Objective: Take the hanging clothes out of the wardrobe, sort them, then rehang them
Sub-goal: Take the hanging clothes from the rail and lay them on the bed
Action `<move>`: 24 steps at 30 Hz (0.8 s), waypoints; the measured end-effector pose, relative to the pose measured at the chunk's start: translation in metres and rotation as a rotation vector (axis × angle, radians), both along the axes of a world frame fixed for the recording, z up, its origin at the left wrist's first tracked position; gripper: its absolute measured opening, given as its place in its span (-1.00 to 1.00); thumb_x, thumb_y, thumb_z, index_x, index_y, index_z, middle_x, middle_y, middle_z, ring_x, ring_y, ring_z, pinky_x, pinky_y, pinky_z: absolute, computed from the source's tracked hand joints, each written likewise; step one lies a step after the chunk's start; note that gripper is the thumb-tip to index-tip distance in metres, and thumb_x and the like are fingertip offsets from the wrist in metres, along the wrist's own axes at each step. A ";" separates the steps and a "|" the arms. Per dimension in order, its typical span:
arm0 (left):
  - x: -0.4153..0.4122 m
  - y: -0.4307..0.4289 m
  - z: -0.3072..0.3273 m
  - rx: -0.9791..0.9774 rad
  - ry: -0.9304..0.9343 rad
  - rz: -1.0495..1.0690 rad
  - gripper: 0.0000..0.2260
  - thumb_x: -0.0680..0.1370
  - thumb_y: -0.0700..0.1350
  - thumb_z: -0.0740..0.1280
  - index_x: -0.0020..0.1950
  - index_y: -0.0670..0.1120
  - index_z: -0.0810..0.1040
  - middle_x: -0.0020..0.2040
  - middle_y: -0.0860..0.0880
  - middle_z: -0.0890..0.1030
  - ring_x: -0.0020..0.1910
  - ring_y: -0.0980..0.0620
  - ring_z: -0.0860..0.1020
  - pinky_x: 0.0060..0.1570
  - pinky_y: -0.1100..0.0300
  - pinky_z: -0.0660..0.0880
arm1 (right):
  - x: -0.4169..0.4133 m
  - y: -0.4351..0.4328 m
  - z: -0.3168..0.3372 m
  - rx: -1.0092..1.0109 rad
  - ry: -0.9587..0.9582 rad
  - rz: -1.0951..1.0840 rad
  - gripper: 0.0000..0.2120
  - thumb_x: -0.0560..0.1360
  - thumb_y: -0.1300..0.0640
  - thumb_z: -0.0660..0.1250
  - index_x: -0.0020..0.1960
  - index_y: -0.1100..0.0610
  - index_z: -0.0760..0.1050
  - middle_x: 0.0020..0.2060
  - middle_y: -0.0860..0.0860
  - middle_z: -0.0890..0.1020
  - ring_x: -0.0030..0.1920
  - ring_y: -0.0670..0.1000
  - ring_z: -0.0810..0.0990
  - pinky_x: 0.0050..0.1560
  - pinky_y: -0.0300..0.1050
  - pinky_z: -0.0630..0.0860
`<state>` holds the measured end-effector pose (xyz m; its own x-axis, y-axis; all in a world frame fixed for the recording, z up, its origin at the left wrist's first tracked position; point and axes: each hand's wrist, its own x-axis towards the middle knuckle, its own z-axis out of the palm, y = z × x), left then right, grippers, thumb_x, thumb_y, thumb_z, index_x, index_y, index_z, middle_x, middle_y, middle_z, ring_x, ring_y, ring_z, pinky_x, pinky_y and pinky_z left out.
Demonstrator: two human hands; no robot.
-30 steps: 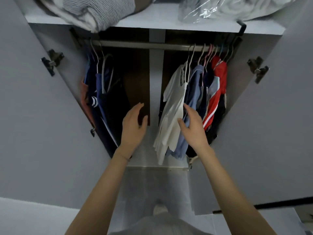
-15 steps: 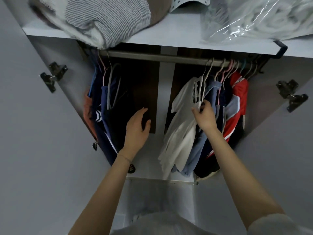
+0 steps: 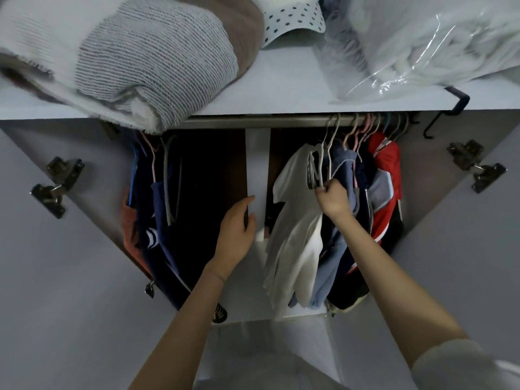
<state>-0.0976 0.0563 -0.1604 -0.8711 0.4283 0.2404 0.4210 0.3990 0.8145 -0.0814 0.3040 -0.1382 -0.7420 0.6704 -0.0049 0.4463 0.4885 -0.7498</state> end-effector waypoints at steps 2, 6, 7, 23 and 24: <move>-0.004 0.005 -0.001 0.008 -0.034 -0.027 -0.62 0.67 -0.18 0.17 0.49 -0.11 0.33 0.44 -0.04 0.41 0.41 0.08 0.36 0.45 0.18 0.27 | 0.000 -0.006 -0.006 -0.085 0.086 -0.042 -0.97 0.55 0.25 0.20 -0.05 0.20 0.35 -0.31 -0.02 0.43 -0.34 -0.09 0.39 -0.40 -0.16 0.27; -0.014 0.014 0.001 0.047 0.037 -0.095 -0.67 0.65 -0.25 0.19 0.41 -0.07 0.41 0.25 0.20 0.46 0.21 0.54 0.33 0.21 0.62 0.21 | -0.001 -0.014 -0.012 -0.147 0.221 -0.097 -0.96 0.56 0.21 0.23 -0.06 0.16 0.37 -0.33 -0.04 0.45 -0.36 -0.09 0.39 -0.40 -0.23 0.27; -0.017 0.016 0.000 0.056 0.051 -0.104 -0.67 0.64 -0.26 0.19 0.39 -0.05 0.41 0.19 0.30 0.43 0.16 0.62 0.30 0.14 0.68 0.19 | -0.001 -0.015 -0.011 -0.144 0.239 -0.100 -0.95 0.56 0.20 0.23 -0.07 0.16 0.38 -0.33 -0.05 0.45 -0.36 -0.10 0.39 -0.41 -0.27 0.27; -0.046 0.074 0.018 0.277 -0.505 -0.222 -0.62 0.67 -0.10 0.19 0.49 -0.02 0.26 0.24 0.14 0.47 0.27 0.18 0.40 0.27 0.27 0.28 | 0.039 -0.073 -0.013 0.010 0.341 0.239 -0.90 0.55 0.27 0.27 -0.12 0.14 0.40 -0.35 -0.10 0.46 -0.36 -0.20 0.45 -0.31 -0.40 0.31; -0.049 0.077 0.019 0.314 -0.568 -0.214 -0.70 0.67 -0.11 0.19 0.40 0.00 0.33 0.12 0.16 0.47 0.17 0.19 0.43 0.21 0.26 0.30 | 0.040 -0.079 -0.016 0.001 0.340 0.239 -0.89 0.56 0.27 0.27 -0.12 0.12 0.40 -0.35 -0.10 0.46 -0.35 -0.19 0.45 -0.31 -0.40 0.31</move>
<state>-0.1467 0.1330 -0.1413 -0.8026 0.5899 -0.0885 -0.0631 0.0636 0.9960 -0.0412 0.2253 -0.1540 -0.8361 0.4789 0.2674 0.0475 0.5490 -0.8345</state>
